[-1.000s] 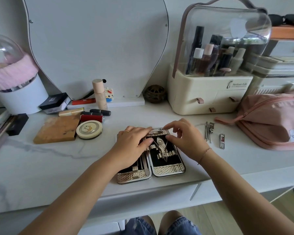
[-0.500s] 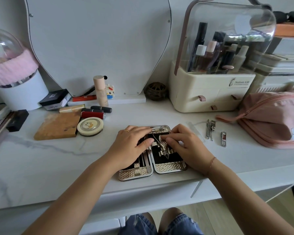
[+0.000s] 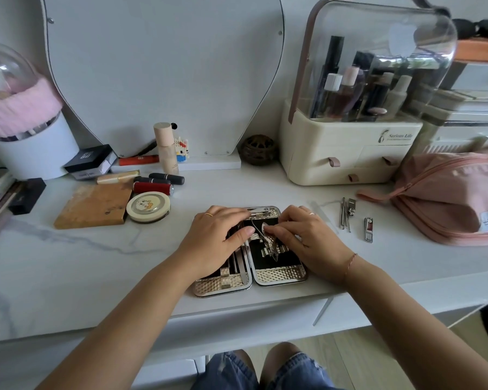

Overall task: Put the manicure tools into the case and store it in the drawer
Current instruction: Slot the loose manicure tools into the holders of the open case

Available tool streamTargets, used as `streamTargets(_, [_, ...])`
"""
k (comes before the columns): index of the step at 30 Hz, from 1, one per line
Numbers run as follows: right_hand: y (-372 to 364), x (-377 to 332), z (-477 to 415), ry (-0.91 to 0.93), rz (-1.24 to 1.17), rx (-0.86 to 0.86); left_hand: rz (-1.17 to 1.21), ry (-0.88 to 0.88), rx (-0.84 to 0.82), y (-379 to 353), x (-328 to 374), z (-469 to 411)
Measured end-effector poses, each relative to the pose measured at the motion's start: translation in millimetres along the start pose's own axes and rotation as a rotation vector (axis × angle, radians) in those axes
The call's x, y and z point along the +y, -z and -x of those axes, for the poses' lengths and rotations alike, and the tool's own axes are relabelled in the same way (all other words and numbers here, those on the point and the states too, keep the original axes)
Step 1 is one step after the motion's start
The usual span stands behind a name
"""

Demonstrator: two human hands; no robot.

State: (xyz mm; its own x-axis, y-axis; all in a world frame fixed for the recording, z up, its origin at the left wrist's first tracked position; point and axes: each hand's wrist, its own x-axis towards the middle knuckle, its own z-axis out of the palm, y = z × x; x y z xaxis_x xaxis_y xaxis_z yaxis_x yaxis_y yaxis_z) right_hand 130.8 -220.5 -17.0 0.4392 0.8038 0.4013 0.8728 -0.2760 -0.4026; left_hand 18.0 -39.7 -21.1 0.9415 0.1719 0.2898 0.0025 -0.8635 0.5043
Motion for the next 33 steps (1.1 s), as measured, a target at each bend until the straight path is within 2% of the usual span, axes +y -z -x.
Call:
streamTargets(7, [3.8,1.6,-1.0,0.004,-0.013,-0.063,0.003,0.003,0.010,0.8,0.5,0.8])
streamTargets(11, [6.9,2.5,1.4,-0.136,-0.198,-0.044,0.054,0.013,0.025,1.8,-0.5,1.2])
streamTargets(13, [12.5,9.7,1.5,-0.201,-0.199,0.056,0.112,0.022,0.050,3.0,-0.3,1.6])
streamTargets(15, [24.2,23.4,2.1,-0.282,-0.083,0.230,0.149,0.033,0.058,5.2,0.2,2.7])
streamTargets(18, [46.0,49.4,8.5,-0.543,0.094,0.360,0.137,0.022,0.061,9.8,0.6,4.9])
streamTargets(20, [54.6,59.4,12.2,-0.645,0.150,0.291,0.100,0.014,0.060,13.8,-1.0,7.4])
streamTargets(23, [53.5,56.0,9.9,-0.692,0.224,0.146,0.078,0.049,0.063,19.8,-7.4,14.6])
streamTargets(27, [48.2,47.0,-2.5,-0.715,0.304,0.089,0.106,0.118,0.057,24.6,-17.6,33.3])
streamTargets(33, [51.6,42.3,-22.9,-0.832,0.234,-0.091,0.080,0.120,0.069,24.8,-20.2,42.8])
